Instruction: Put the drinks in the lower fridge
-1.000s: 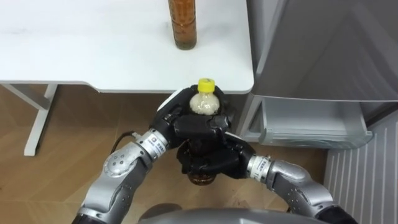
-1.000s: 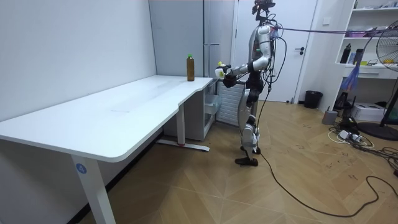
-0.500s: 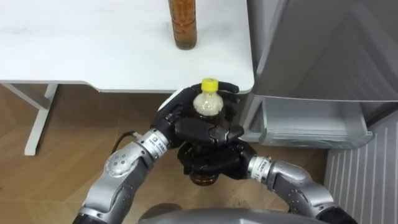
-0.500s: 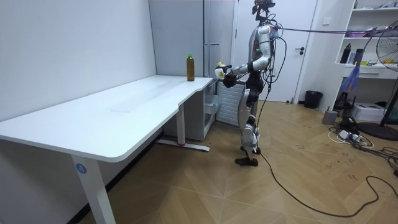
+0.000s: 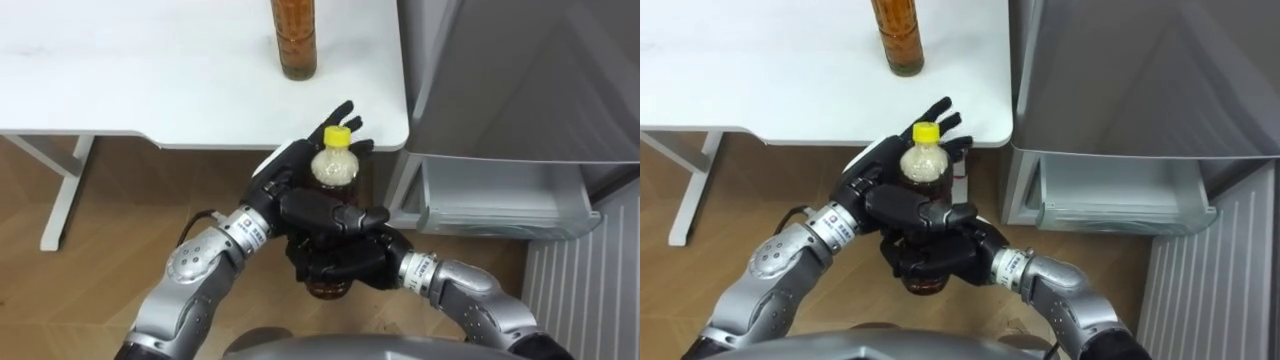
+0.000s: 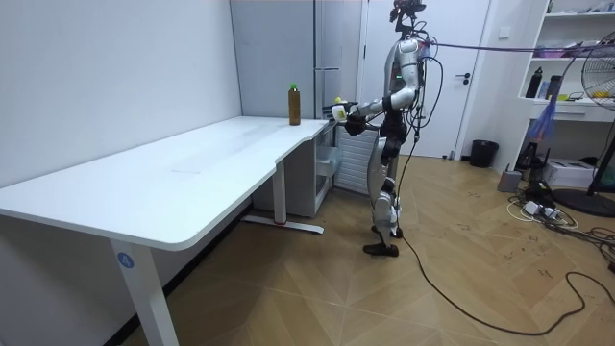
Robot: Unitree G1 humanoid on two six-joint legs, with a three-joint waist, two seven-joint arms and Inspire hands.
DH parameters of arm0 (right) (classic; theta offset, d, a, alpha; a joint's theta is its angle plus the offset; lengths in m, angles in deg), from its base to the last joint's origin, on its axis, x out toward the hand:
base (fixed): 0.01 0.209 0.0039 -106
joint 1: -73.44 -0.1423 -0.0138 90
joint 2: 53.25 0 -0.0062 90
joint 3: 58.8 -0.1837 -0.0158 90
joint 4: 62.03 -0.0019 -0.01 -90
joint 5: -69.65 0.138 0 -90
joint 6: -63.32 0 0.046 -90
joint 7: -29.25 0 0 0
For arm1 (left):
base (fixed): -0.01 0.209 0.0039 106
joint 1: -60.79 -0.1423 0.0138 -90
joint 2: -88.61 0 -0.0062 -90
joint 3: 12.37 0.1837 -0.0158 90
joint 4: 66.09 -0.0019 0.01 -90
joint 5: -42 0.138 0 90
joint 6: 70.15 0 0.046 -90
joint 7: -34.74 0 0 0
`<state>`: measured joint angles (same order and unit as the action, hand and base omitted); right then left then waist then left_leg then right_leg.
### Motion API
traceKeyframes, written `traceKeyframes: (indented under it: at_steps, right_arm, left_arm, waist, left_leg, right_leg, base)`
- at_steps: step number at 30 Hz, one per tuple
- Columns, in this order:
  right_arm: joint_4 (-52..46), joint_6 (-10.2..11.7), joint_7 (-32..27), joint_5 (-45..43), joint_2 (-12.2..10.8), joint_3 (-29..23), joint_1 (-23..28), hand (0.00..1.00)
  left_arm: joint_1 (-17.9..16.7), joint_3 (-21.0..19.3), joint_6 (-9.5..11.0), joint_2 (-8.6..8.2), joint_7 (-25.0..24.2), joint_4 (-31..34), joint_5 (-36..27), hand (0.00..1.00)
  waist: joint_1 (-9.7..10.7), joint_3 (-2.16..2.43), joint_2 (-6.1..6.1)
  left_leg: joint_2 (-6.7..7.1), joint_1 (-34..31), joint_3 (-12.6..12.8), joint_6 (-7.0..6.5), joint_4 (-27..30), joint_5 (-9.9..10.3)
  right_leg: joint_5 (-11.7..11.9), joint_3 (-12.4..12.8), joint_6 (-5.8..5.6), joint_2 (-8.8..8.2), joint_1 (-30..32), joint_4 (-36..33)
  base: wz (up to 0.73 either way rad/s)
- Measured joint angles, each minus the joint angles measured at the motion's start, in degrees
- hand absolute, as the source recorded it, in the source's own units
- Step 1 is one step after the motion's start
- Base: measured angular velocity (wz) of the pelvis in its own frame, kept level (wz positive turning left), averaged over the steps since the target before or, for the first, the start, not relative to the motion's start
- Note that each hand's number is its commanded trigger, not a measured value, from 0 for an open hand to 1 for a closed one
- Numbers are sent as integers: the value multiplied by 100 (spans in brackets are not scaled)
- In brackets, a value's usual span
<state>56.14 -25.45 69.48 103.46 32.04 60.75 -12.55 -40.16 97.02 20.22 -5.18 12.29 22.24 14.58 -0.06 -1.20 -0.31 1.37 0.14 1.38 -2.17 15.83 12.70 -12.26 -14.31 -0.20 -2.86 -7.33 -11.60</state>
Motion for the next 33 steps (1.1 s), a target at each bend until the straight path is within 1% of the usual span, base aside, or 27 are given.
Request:
traceKeyframes:
  at_steps: [7, 10, 14, 20, 22, 24, 25, 27, 28, 29, 31, 33]
  right_arm:
    - [24, -8, -7, 2, -1, -13, 3, 100]
    - [24, -8, -8, 2, -1, -62, 10, 100]
    - [24, -8, -8, 1, -2, -139, 60, 100]
    - [24, -7, -7, -25, -1, -248, 171, 100]
    - [26, -8, -8, -28, 8, -311, 177, 100]
    - [32, -8, -12, -5, 45, -338, 177, 100]
    - [74, -8, -14, 13, 55, -348, 181, 100]
    - [124, -8, -35, 3, 47, -406, 232, 100]
    - [148, -8, -39, -3, 49, -444, 268, 100]
    - [186, -24, -39, -4, 63, -461, 294, 100]
    - [189, -136, -41, -22, 72, -513, 334, 100]
    - [188, -146, -41, -36, 73, -605, 418, 100]
  left_arm:
    - [21, -19, 5, -6, 42, 60, -3, 0]
    - [126, -16, 13, -17, 49, 63, -5, 0]
    - [204, -16, 98, -51, 62, 93, -5, 0]
    - [203, -63, 122, -60, 55, 319, -1, 0]
    - [210, -137, 157, -71, 48, 525, -46, 0]
    - [263, -147, 231, -76, 49, 716, -233, 0]
    - [285, -177, 284, -77, 53, 835, -366, 0]
    - [285, -306, 292, -107, 61, 1098, -444, 0]
    - [285, -443, 303, -109, 68, 1331, -448, 0]
    - [285, -593, 364, -124, 77, 1508, -459, 0]
    - [285, -800, 404, -156, 108, 1656, -467, 0]
    - [284, -928, 410, -153, 171, 1711, -464, 0]
  waist:
    - [-10, 1, -2]
    - [-17, 1, -2]
    - [-17, 4, -5]
    - [-32, 6, -7]
    - [-31, 6, -5]
    - [-90, 7, -6]
    - [-128, 5, -4]
    - [-188, 6, -5]
    - [-205, 8, -2]
    - [-207, 10, -4]
    - [-220, 16, -14]
    - [-262, 21, -29]
  left_leg:
    - [-2, -12, 3, 0, 0, 0]
    - [-2, -24, 18, 0, 7, 0]
    - [-2, -46, 18, 0, 22, 0]
    - [-7, -52, 23, 0, 46, 0]
    - [-6, -48, 13, 0, 49, 0]
    - [-7, -12, 38, 0, 69, 0]
    - [-7, 54, 48, 0, 60, 0]
    - [-9, 67, 24, 0, 30, 0]
    - [-9, 72, 16, 0, 0, 0]
    - [-8, 84, 17, -3, -15, -6]
    - [-4, 125, 18, -3, -42, -15]
    - [-3, 156, 18, -3, -51, -16]
  right_leg:
    - [0, 1, 0, 0, 16, 0]
    - [0, -5, 0, 0, 17, 0]
    - [0, -4, 0, 0, 35, 0]
    - [0, -1, 0, 2, 38, -3]
    - [0, 0, 0, 1, 33, -6]
    - [0, 7, 0, -1, 7, -9]
    - [0, 4, 0, -4, -40, -9]
    - [0, 4, -1, -4, -68, -9]
    - [0, 5, -1, -2, -63, -6]
    - [0, 4, -1, -1, -62, -6]
    - [0, 0, -1, 0, -85, -2]
    - [-1, -6, -1, 0, -118, -1]
  base:
    - [0]
    - [0]
    - [0]
    - [0]
    - [0]
    - [-2]
    - [-4]
    - [0]
    - [0]
    - [0]
    - [0]
    - [0]
